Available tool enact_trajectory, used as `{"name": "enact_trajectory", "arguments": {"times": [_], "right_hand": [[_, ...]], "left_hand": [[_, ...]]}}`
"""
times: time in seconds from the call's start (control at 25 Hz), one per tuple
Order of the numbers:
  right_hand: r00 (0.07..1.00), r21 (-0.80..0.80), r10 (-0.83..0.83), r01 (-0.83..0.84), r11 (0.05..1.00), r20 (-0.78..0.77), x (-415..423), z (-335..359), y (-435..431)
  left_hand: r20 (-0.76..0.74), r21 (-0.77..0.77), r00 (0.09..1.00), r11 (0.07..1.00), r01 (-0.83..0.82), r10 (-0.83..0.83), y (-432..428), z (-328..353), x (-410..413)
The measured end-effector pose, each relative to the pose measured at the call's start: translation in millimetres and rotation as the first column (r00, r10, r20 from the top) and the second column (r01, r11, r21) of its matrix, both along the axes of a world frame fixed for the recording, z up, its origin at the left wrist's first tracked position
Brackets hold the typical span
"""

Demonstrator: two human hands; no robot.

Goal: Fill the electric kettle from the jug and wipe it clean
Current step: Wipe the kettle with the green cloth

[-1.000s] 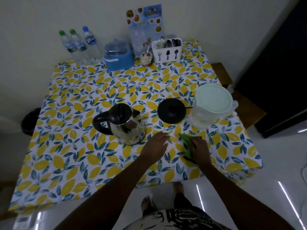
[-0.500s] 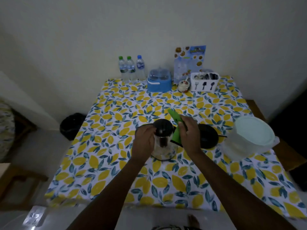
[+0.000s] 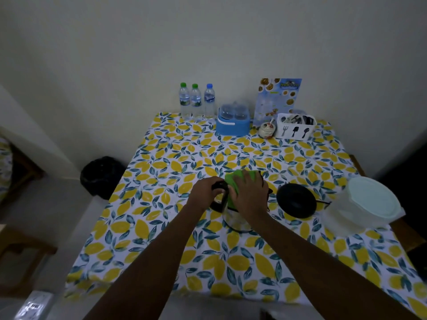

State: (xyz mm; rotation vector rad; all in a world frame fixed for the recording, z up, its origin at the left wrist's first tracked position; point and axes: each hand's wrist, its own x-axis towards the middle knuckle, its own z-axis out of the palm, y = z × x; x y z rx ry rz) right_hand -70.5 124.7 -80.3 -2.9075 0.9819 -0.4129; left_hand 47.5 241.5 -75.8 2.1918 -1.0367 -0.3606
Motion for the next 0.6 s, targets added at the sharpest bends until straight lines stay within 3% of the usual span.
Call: {"name": "enact_trajectory", "arguments": {"times": [0.08,0.24,0.36,0.4,0.48,0.6], "right_hand": [[0.998,0.058,0.038,-0.035,0.998,-0.044,7.3,8.6,-7.1],[0.951,0.416,0.011,0.125,0.901,-0.310,55.6,36.5,-43.2],[0.820,0.602,0.279,0.097,0.793,-0.499,75.3,47.9,-73.1],[0.798,0.688,0.341,0.123,0.715,-0.497,75.5,48.9,-86.4],[0.861,0.849,0.322,0.206,0.487,-0.394,67.9,37.4,-114.5],[0.963,0.951,-0.128,0.256,0.175,-0.236,35.5,-12.3,-131.4]], "left_hand": [[-0.012,-0.012,1.000,1.000,-0.003,0.003,-0.5,-0.9,4.3],[-0.033,0.127,0.999,0.991,0.040,-0.036,-13.6,3.2,10.0],[-0.075,0.125,0.992,0.986,0.113,-0.104,-17.8,1.4,7.0],[-0.097,0.102,0.988,0.987,0.128,-0.118,-17.0,-1.0,6.8],[-0.132,0.061,0.984,0.989,0.132,-0.123,-16.6,-5.0,10.6],[-0.134,0.041,0.984,0.991,0.125,-0.118,-16.8,-8.1,14.6]]}}
